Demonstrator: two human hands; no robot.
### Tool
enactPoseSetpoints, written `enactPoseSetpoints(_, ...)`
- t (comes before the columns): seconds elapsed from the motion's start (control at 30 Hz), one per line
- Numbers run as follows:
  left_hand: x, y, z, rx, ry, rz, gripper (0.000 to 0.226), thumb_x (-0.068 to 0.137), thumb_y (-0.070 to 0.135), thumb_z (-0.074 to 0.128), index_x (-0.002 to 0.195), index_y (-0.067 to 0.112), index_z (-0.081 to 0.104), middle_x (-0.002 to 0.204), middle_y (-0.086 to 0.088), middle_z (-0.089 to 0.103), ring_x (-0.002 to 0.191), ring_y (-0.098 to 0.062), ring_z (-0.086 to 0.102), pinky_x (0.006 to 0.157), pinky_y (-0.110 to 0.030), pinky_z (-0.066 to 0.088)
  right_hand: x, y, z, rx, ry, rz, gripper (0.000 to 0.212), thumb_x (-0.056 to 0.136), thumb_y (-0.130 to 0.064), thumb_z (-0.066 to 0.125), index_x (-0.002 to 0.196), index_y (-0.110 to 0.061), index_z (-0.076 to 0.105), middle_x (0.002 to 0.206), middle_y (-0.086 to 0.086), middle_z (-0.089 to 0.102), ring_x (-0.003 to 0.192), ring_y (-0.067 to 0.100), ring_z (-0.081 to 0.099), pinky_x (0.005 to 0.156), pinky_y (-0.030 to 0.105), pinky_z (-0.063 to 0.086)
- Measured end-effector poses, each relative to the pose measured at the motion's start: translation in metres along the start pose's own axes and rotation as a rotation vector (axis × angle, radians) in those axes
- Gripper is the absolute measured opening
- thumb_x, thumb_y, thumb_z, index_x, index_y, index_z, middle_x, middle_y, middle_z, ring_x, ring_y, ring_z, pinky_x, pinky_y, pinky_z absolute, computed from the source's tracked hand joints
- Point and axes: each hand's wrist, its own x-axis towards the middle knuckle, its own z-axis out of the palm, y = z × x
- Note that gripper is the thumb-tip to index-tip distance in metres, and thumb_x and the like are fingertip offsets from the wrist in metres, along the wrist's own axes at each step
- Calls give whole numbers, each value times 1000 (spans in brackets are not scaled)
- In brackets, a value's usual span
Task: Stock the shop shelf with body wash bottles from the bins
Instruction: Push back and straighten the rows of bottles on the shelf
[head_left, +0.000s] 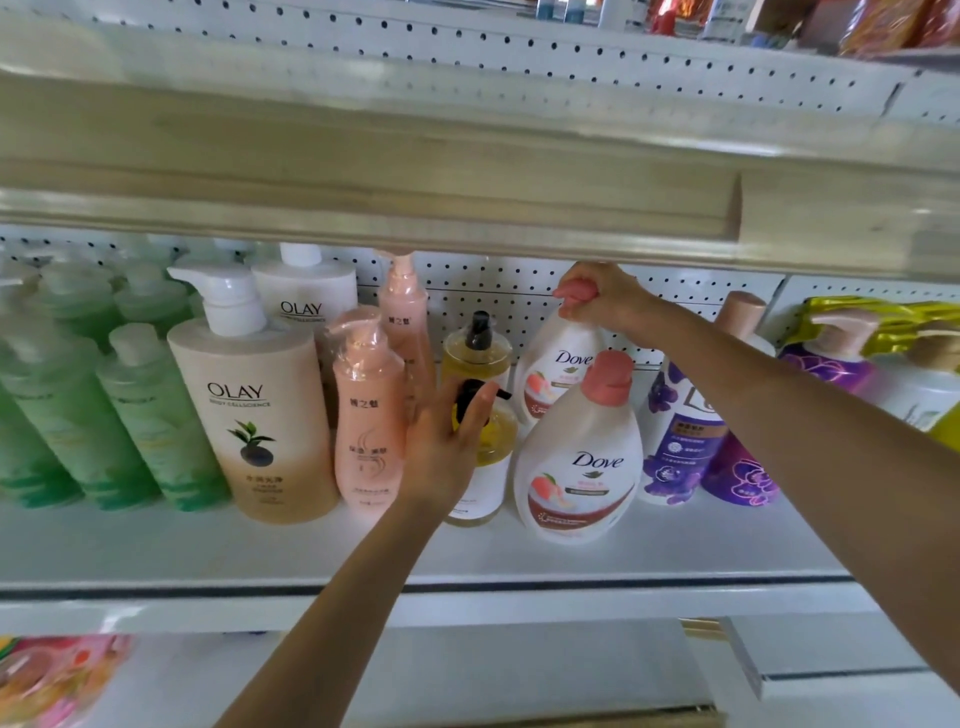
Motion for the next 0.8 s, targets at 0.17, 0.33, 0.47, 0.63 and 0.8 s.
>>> enactPoseSetpoints(0.17,-5,8,-1,-21,9,-10,35,93,41,48,120,21,59,112,-1,66,104,-17,60,91,-28,43,-9,-4,1,-27,-38,40,44,91,-5,60,133,-13,49,108,-8,55,111,15,51,84,21,40)
enactPoseSetpoints(0.33,-5,9,0,0,7,-17,34,94,44,46,118,23,59,111,-3,65,101,-18,60,95,-37,45,-38,-20,-1,12,55,63,39,97,-7,50,135,-5,44,136,1,51,125,19,48,86,17,34)
enactPoseSetpoints(0.47,-4,11,-1,20,-18,-31,27,97,39,48,108,16,58,95,-10,66,92,-25,61,88,-39,47,-83,-33,-20,207,80,22,40,93,10,38,118,-13,60,100,-15,58,72,-18,54,61,-4,33)
enactPoseSetpoints(0.63,-8,13,-4,-11,-40,-12,9,98,34,46,101,39,53,87,16,63,78,12,59,74,-5,40,-158,-21,-24,390,25,-45,16,92,-8,57,104,-15,66,106,4,68,87,2,62,74,17,48)
enactPoseSetpoints(0.8,-7,14,-5,21,-28,13,18,99,34,44,111,25,54,88,6,66,79,5,59,70,-1,39,-177,16,18,406,-29,-62,58,74,-17,80,123,-25,51,122,-10,59,111,-6,55,89,15,47)
